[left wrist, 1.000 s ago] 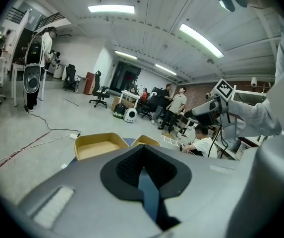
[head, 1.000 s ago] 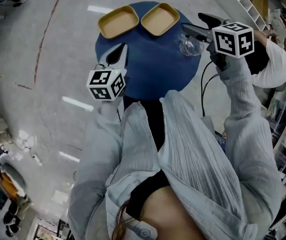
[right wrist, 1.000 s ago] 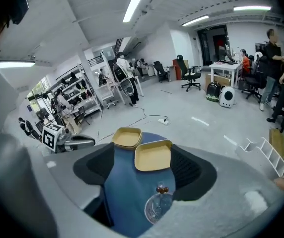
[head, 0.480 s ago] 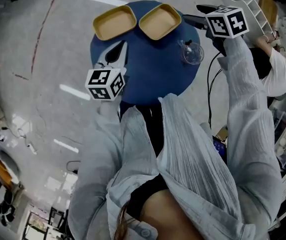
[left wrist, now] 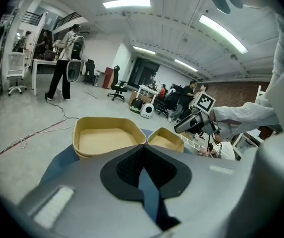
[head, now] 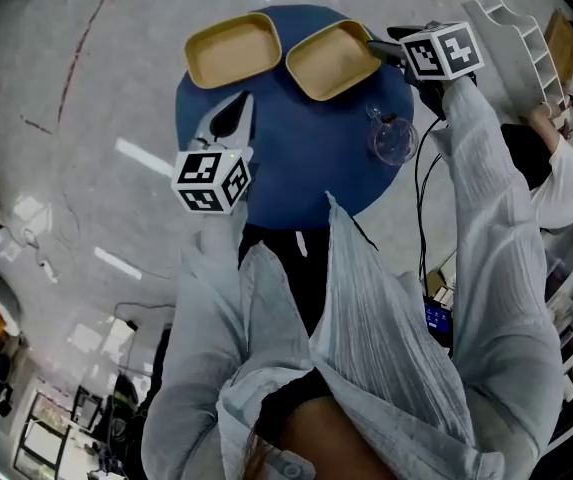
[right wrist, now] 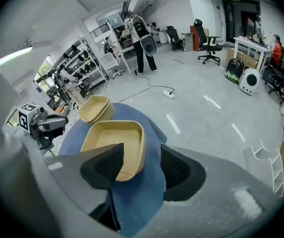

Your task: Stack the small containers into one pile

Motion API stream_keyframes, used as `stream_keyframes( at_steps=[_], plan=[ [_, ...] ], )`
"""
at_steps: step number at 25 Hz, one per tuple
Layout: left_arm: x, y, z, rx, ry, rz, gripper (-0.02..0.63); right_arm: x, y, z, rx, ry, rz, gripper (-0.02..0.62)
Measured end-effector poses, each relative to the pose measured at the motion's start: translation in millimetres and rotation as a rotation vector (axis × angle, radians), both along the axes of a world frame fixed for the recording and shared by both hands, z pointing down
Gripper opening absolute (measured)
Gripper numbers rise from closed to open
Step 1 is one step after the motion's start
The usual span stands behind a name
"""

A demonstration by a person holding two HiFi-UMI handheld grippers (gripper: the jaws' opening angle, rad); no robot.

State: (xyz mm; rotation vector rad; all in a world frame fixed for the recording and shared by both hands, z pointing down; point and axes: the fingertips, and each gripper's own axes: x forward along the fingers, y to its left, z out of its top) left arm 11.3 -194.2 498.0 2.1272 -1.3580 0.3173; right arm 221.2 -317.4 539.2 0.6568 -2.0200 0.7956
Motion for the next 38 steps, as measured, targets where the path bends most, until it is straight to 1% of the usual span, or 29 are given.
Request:
stream_keyframes(
  at_steps=[4, 9, 13, 15, 18, 22, 27, 32, 38],
  plan=[
    [2.1, 0.2, 2.9, -0.016, 0.006, -0.017, 0.015, -4.5, -1.5, 15.7, -0.036, 0.025, -0.034, 0.208],
    [-2.5, 6.7, 14.2, -0.029, 0.001, -0.018, 0.015, -13.9, 4.1, 34.5, -0.051, 0.037, -0.033, 0.152],
    [-3.6, 4.1, 17.7, -0.036, 0.002, -0.027, 0.015, -12.0, 1.1, 39.5, -0.047, 0.051, -0.013, 0.096],
    [-0.6, 6.4, 12.7, -0.035, 0.007, -0.029, 0.015, -9.6, 4.0, 33.4, -0.051, 0.041, 0.007, 0.072],
    [4.2, 13.7, 11.5, -0.037, 0.010, -0.024, 0.015, -6.8, 9.4, 31.4, -0.050, 0.036, 0.048, 0.020],
    [-1.7, 16.5, 18.6, -0.037, 0.007, -0.015, 0.015, -11.8, 8.2, 40.0, -0.043, 0.039, 0.086, 0.020],
    [3.9, 13.7, 2.1, -0.019, -0.001, -0.002, 0.015, -0.6, 2.6, 17.0, -0.029, 0.008, 0.136, 0.019],
    [0.5, 18.8, -3.7, 0.003, -0.009, 0.011, 0.015, 6.4, 2.4, 4.0, 0.007, 0.009, 0.170, 0.019],
    [7.3, 20.0, -19.4, 0.030, 0.015, 0.020, 0.015, 24.9, 2.3, -18.1, 0.026, -0.014, 0.265, 0.018]
  ],
)
